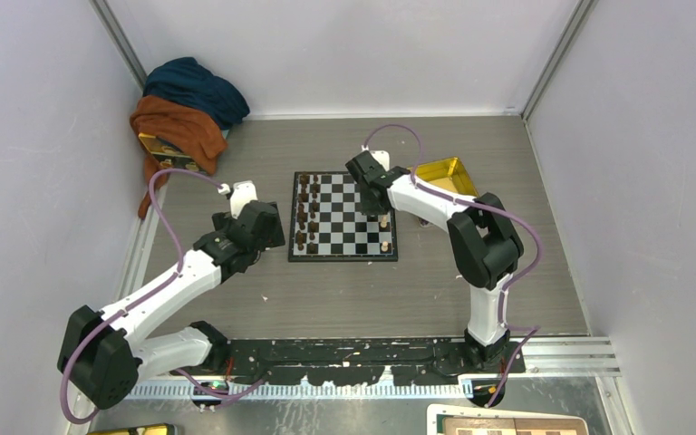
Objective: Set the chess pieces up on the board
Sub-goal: Place the chess piece on the chessboard, then pick up the chess piece from the storage box.
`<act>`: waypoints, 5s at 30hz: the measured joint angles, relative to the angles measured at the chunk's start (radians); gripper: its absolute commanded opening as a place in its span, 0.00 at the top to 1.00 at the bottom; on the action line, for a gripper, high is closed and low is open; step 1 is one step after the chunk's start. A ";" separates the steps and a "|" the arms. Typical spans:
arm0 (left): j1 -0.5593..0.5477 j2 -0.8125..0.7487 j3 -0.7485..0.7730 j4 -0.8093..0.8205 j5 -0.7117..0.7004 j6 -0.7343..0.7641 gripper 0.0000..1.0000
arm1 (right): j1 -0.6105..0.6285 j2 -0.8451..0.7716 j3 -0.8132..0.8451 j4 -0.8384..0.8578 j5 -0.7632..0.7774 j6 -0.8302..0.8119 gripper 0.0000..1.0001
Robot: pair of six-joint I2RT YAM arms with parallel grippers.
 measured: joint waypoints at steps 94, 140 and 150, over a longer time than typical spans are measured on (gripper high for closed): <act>-0.021 0.059 0.045 -0.014 -0.008 -0.029 0.00 | -0.372 -0.220 0.054 -0.075 0.065 -0.011 0.57; -0.021 0.138 0.098 -0.014 -0.025 0.006 0.00 | -0.558 0.038 0.009 -0.015 -0.079 0.026 0.65; -0.021 0.139 0.098 -0.014 -0.027 0.026 0.00 | -0.558 0.045 0.009 -0.014 -0.079 0.028 0.89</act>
